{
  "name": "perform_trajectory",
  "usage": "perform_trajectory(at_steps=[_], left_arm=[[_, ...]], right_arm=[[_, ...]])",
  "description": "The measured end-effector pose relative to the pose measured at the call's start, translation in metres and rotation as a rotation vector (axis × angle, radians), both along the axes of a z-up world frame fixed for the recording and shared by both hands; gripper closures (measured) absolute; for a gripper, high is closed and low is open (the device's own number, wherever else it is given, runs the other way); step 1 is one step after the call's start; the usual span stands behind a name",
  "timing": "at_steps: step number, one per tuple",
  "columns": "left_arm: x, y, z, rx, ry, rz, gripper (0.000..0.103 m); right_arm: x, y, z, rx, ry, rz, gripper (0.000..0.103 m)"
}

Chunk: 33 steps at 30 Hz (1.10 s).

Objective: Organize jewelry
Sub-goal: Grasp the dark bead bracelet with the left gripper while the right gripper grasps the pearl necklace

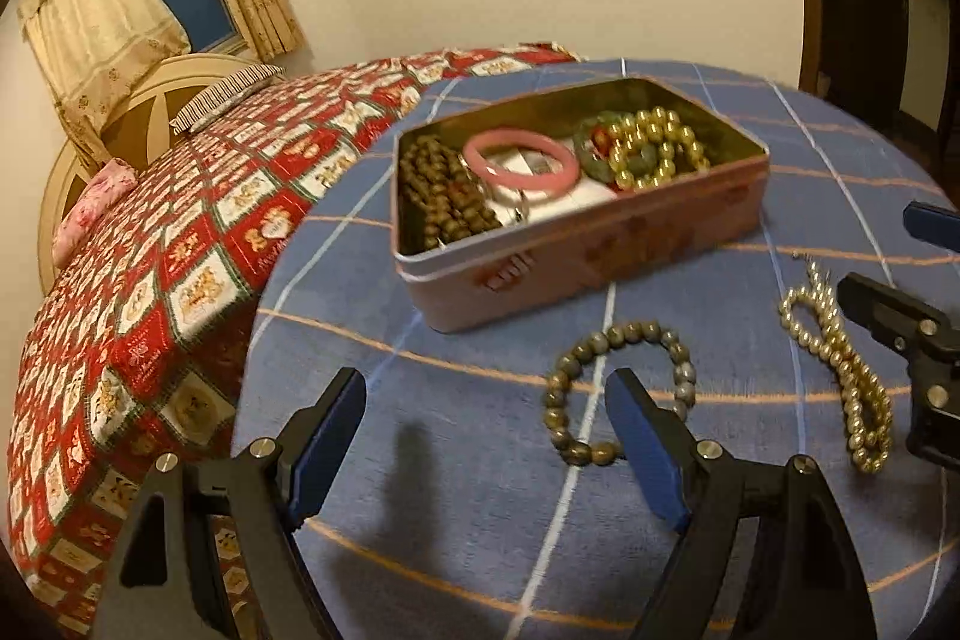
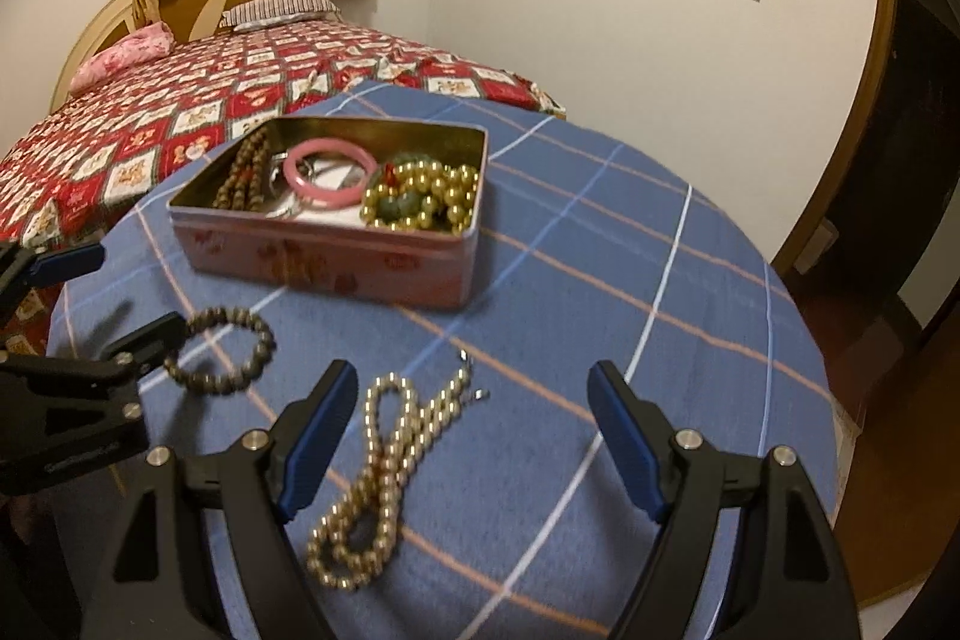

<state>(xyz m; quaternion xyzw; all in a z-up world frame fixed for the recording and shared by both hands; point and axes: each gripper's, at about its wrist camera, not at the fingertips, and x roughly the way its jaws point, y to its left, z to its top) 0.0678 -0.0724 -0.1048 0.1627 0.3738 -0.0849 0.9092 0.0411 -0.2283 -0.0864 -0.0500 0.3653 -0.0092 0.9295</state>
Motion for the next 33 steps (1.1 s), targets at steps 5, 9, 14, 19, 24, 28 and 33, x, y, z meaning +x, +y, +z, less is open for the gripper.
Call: perform_trajectory(at_steps=[5, 9, 14, 19, 24, 28, 33], left_arm=[[0.0, -0.009, -0.01, 0.005, 0.026, -0.033, 0.029], [0.0, -0.012, -0.01, -0.045, 0.061, -0.083, 0.068], [-0.01, -0.021, -0.011, -0.02, 0.061, -0.14, 0.096], [-0.01, 0.001, -0.002, -0.034, 0.029, -0.079, 0.096], [-0.01, 0.02, 0.005, -0.058, 0.008, -0.035, 0.096], [-0.011, 0.021, -0.001, -0.044, 0.007, -0.027, 0.096], [-0.011, 0.021, -0.003, -0.049, 0.014, -0.028, 0.096]], right_arm=[[0.0, -0.002, -0.007, 0.007, 0.019, -0.009, 0.022], [-0.001, 0.001, -0.009, 0.0, 0.021, -0.001, 0.022], [-0.002, -0.001, -0.01, 0.016, 0.023, -0.006, 0.022], [-0.006, -0.004, -0.01, 0.032, 0.023, -0.004, 0.022], [-0.005, 0.002, -0.011, 0.03, 0.042, 0.02, 0.022], [-0.002, 0.01, -0.015, 0.017, 0.069, 0.05, 0.031], [0.004, 0.013, -0.022, 0.005, 0.117, 0.066, 0.042]])
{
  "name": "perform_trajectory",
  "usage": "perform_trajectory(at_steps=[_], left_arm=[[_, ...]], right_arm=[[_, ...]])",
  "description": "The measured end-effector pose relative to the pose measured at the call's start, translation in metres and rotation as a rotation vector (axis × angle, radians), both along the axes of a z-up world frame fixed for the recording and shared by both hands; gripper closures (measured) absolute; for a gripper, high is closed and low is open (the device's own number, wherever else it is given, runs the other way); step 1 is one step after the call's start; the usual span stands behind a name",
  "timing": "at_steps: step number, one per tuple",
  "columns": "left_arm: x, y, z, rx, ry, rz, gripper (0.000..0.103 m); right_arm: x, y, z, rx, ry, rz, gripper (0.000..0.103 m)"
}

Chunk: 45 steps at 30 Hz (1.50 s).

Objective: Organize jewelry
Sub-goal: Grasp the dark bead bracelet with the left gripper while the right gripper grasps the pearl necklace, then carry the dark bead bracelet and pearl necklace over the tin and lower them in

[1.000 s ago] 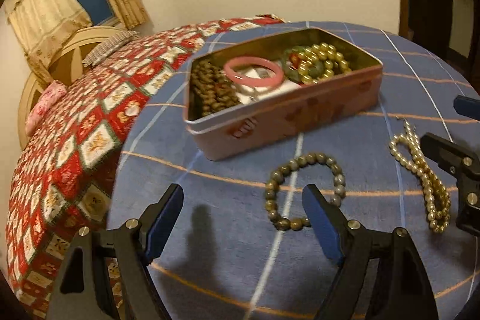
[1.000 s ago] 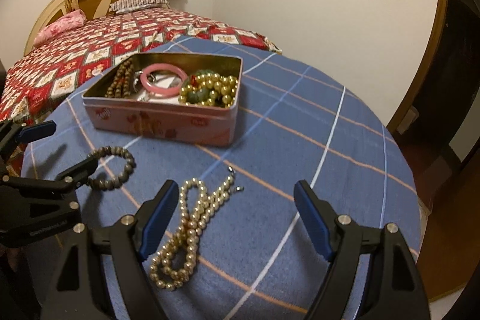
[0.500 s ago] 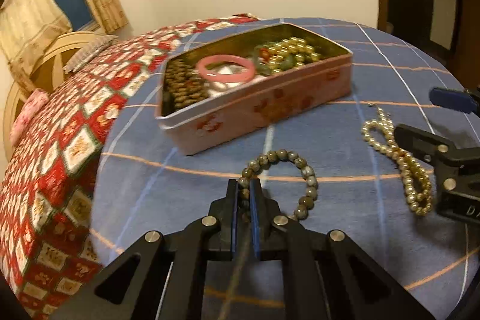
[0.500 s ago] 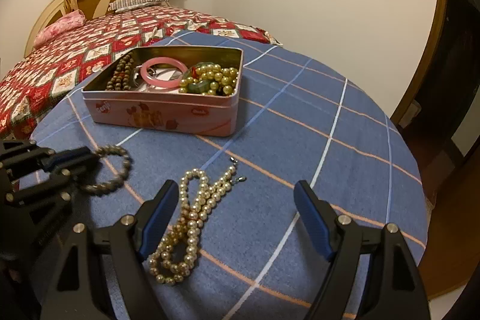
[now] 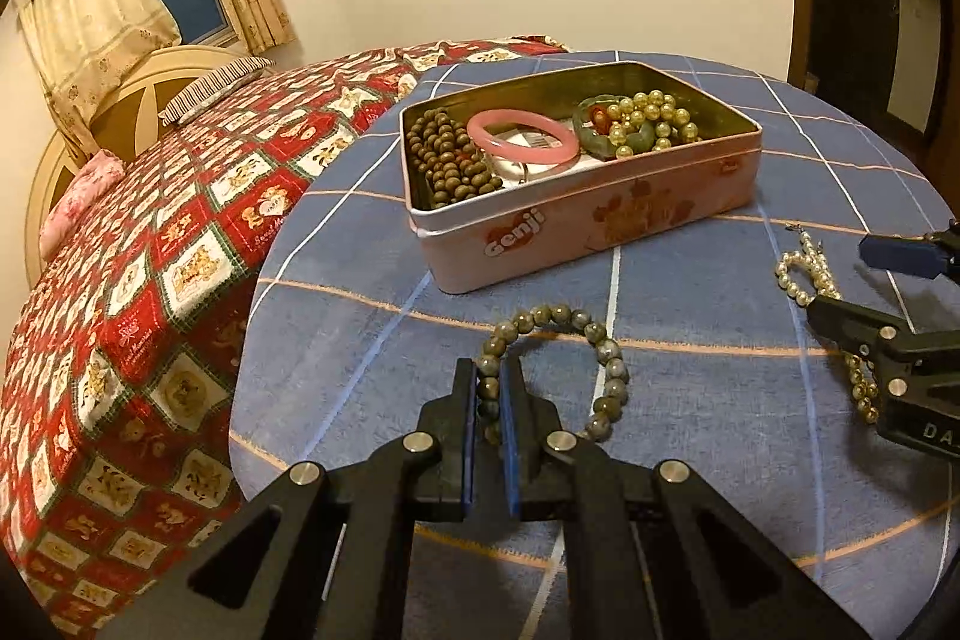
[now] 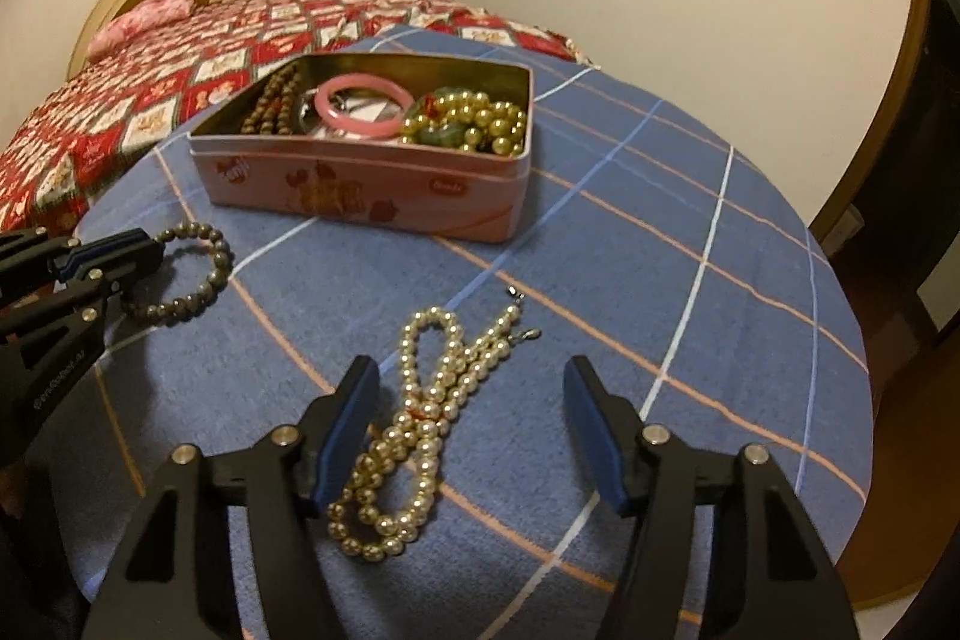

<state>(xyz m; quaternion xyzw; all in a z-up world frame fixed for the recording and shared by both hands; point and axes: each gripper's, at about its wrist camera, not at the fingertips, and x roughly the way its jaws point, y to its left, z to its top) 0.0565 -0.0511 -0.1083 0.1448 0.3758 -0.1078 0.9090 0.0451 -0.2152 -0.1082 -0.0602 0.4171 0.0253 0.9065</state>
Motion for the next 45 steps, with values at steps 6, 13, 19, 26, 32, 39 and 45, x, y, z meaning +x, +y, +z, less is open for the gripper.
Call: perform_trajectory(at_steps=[6, 13, 19, 26, 32, 39, 45], left_arm=[[0.001, 0.001, -0.001, -0.013, 0.013, -0.002, 0.096], [-0.003, 0.001, 0.007, -0.025, -0.004, -0.011, 0.096], [-0.007, 0.002, 0.015, -0.035, -0.017, -0.015, 0.096], [-0.012, 0.007, 0.027, -0.056, -0.039, -0.016, 0.096], [-0.017, 0.008, 0.044, -0.072, -0.07, -0.021, 0.096], [-0.023, 0.007, 0.066, -0.07, -0.124, -0.031, 0.096], [-0.021, 0.005, 0.083, -0.074, -0.157, -0.043, 0.096]], right_arm=[[-0.002, 0.006, -0.002, -0.006, 0.014, 0.048, 0.079], [-0.006, 0.001, 0.002, 0.031, -0.009, 0.045, 0.089], [-0.01, 0.003, 0.009, 0.025, -0.039, 0.042, 0.089], [-0.015, 0.001, 0.021, 0.035, -0.078, 0.035, 0.089], [-0.019, 0.003, 0.033, 0.032, -0.114, 0.037, 0.089], [-0.023, 0.005, 0.051, 0.029, -0.162, 0.04, 0.089], [-0.02, 0.007, 0.069, 0.02, -0.205, 0.048, 0.089]])
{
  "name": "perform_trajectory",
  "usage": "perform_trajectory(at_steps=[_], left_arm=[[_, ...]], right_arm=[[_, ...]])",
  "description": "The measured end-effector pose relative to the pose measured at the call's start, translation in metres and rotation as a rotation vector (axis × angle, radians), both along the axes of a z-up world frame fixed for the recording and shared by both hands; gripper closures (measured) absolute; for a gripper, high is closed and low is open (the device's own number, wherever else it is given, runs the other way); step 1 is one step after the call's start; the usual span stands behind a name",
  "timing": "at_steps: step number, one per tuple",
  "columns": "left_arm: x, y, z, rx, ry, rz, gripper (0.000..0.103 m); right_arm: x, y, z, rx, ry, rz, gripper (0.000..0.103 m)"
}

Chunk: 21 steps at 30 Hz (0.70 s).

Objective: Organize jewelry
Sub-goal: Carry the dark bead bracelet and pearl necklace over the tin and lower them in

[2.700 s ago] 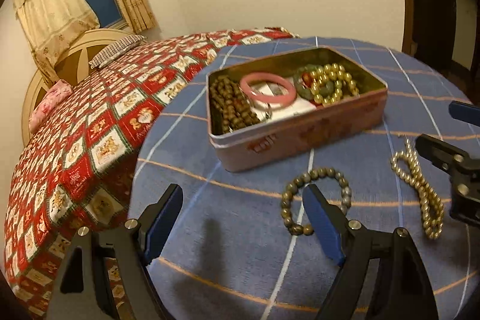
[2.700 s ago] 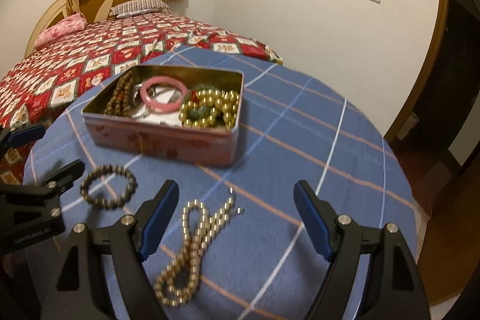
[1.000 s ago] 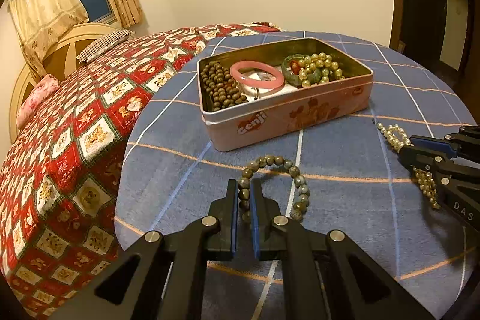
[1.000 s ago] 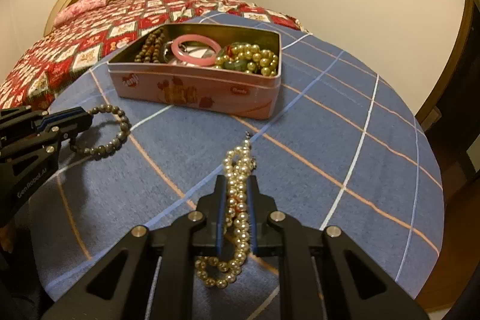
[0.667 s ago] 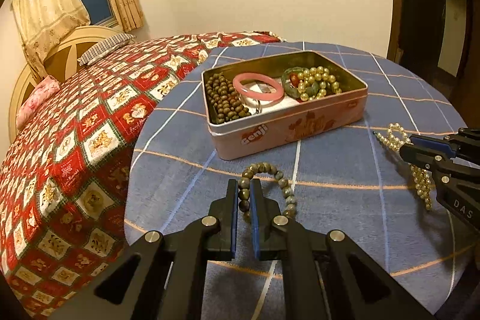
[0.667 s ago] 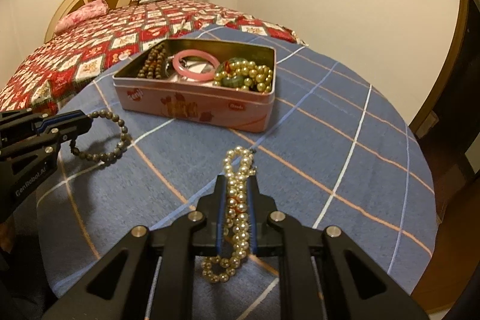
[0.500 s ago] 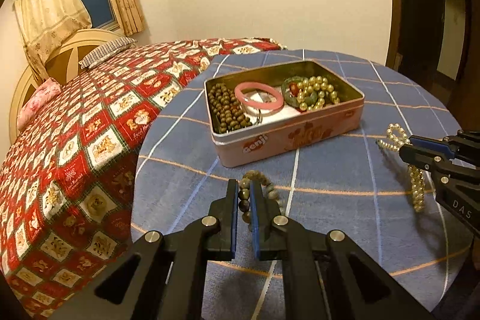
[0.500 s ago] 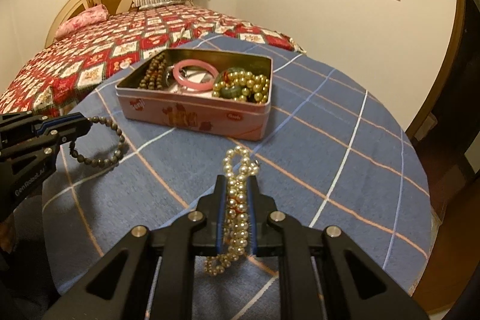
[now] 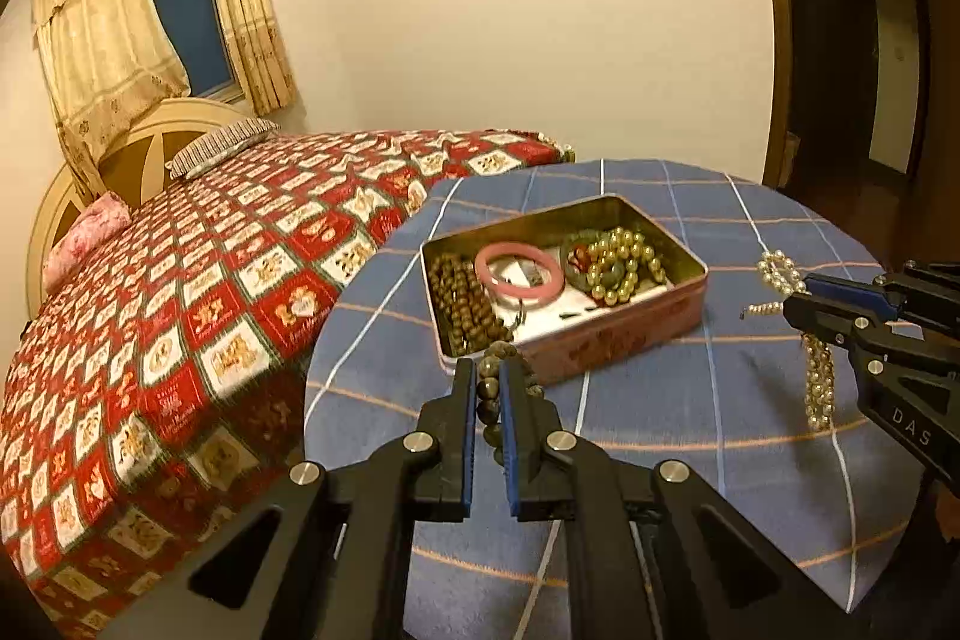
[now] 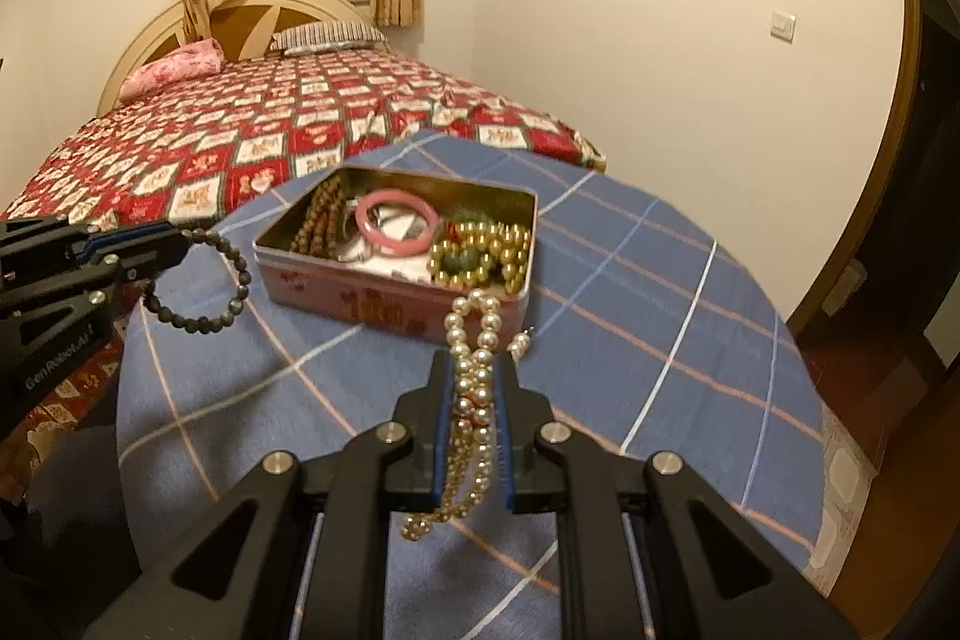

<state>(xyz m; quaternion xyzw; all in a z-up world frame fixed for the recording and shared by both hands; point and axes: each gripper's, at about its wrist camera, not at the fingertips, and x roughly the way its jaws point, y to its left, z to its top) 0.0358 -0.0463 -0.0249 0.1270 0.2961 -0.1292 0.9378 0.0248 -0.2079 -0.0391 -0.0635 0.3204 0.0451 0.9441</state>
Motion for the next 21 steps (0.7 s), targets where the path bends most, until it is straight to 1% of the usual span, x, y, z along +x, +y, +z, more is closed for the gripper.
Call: perform_trajectory(at_steps=[8, 17, 21], left_arm=[[0.011, -0.007, 0.019, 0.0, -0.034, -0.014, 0.096], [0.031, -0.014, 0.041, 0.028, -0.09, -0.009, 0.096], [0.046, -0.016, 0.045, 0.023, -0.084, -0.012, 0.096]], right_arm=[[0.014, 0.006, 0.018, -0.016, -0.04, 0.012, 0.089], [0.034, 0.007, 0.032, -0.046, -0.074, 0.019, 0.089], [0.043, 0.006, 0.036, -0.05, -0.078, 0.017, 0.089]])
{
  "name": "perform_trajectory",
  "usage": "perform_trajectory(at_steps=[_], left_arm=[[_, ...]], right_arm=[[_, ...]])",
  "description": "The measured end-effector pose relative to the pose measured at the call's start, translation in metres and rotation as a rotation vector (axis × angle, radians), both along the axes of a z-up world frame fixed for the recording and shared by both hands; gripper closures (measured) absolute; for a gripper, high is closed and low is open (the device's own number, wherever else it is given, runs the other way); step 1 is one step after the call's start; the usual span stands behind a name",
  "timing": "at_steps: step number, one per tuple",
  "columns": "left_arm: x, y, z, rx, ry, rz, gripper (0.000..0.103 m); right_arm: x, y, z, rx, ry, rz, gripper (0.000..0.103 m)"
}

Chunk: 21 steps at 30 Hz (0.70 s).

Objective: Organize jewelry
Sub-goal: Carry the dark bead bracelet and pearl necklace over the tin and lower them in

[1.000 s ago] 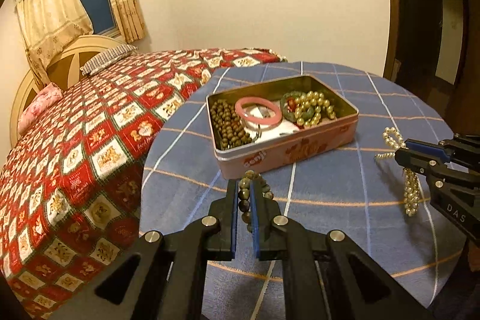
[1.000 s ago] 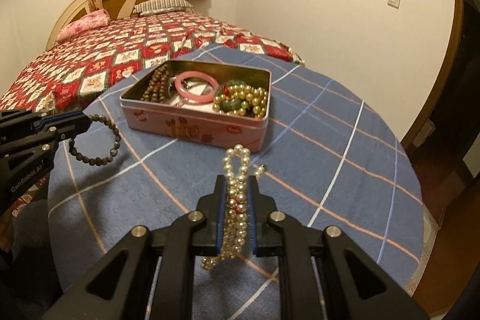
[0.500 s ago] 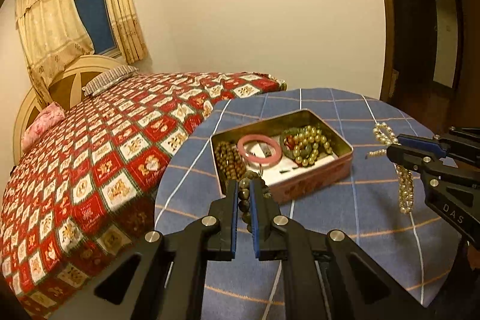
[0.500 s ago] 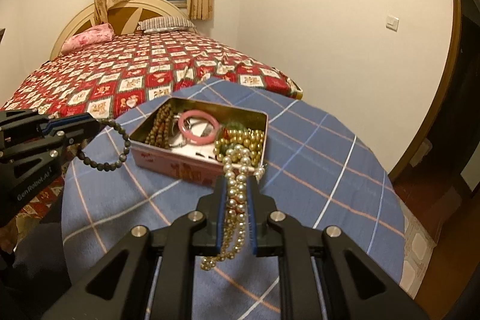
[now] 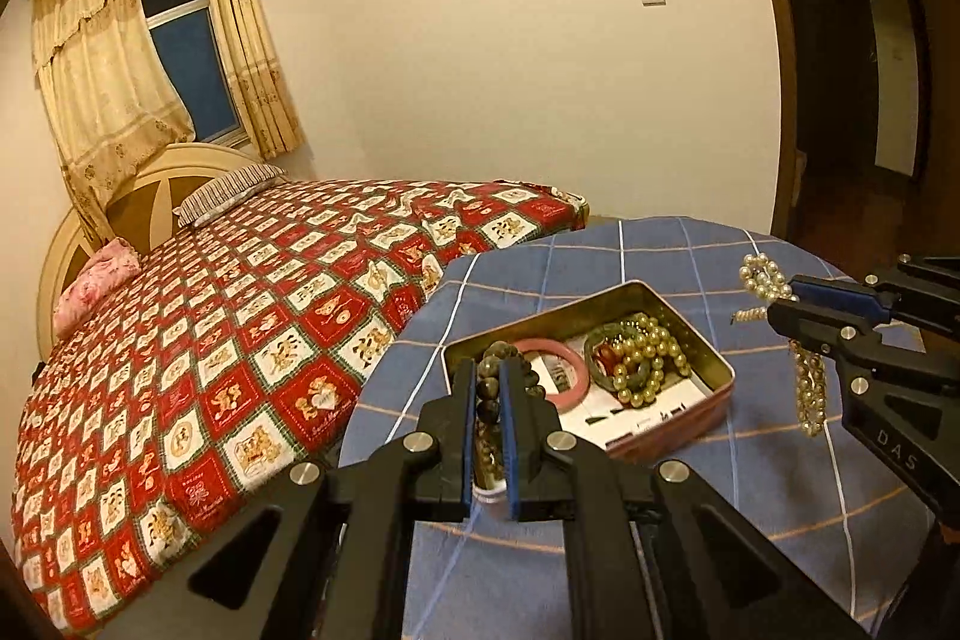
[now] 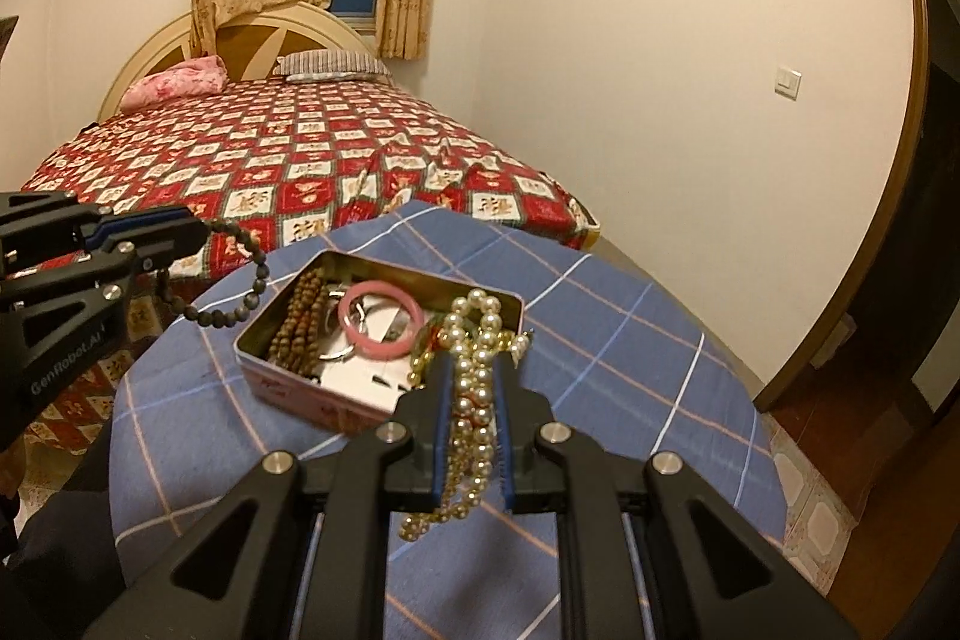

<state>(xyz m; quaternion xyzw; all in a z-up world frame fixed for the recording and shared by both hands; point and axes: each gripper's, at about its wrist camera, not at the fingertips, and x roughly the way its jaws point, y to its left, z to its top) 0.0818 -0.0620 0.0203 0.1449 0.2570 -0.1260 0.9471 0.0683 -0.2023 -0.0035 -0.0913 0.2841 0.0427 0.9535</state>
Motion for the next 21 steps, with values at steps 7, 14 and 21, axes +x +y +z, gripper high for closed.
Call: perform_trajectory(at_steps=[7, 14, 21], left_arm=[[0.013, -0.006, 0.003, 0.013, -0.001, -0.004, 0.096], [0.028, -0.012, 0.005, 0.026, -0.002, -0.003, 0.096], [0.046, -0.019, 0.004, 0.036, 0.002, -0.001, 0.096]], right_arm=[[0.014, 0.0, 0.001, 0.0, 0.006, 0.002, 0.089], [0.023, -0.002, 0.002, -0.003, 0.005, 0.0, 0.089], [0.039, -0.001, 0.008, -0.022, -0.007, -0.002, 0.089]])
